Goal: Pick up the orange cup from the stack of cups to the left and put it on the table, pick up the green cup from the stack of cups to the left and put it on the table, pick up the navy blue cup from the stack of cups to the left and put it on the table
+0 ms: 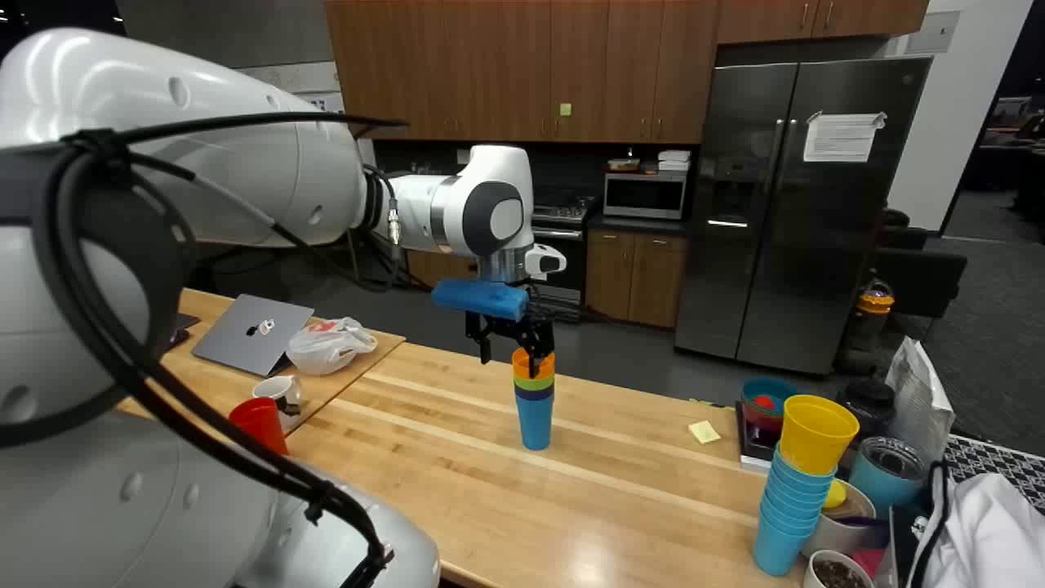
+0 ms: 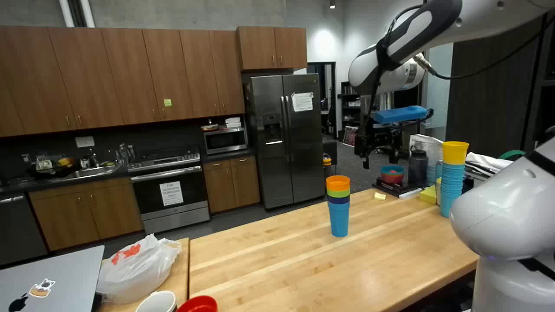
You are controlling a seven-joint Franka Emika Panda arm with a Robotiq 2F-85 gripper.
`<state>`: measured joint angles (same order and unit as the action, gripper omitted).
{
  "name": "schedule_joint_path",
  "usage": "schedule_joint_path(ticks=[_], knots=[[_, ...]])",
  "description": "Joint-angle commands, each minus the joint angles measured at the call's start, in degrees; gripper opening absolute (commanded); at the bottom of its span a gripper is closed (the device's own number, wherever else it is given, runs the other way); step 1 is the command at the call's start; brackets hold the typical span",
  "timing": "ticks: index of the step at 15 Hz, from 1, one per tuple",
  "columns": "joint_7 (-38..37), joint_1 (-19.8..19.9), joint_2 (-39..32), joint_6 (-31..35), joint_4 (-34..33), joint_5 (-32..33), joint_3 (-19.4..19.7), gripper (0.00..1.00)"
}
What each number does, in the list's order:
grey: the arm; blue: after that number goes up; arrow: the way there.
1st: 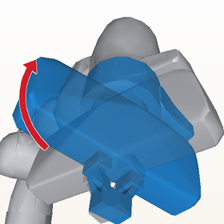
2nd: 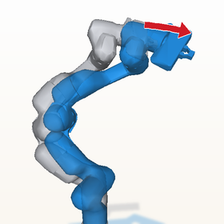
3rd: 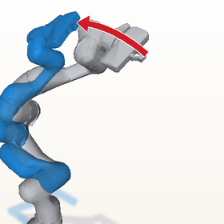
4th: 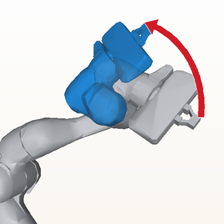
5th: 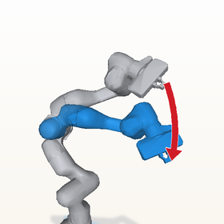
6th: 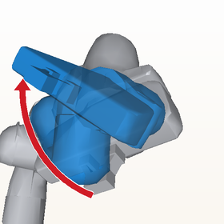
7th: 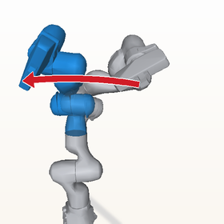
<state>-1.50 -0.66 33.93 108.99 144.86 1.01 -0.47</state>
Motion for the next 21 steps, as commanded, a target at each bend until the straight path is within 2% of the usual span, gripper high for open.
schedule_joint_path(ticks=[1, 19, 21], knots=[[0.07, 0.15, -0.02, -0.12, -0.1, -0.09, -0.14, 1.0], [0.07, 0.15, -0.02, -0.12, -0.1, -0.09, -0.15, 1.0], [0.31, 0.37, 2.35, 2.18, 2.34, 0.03, 0.21, 1.0]])
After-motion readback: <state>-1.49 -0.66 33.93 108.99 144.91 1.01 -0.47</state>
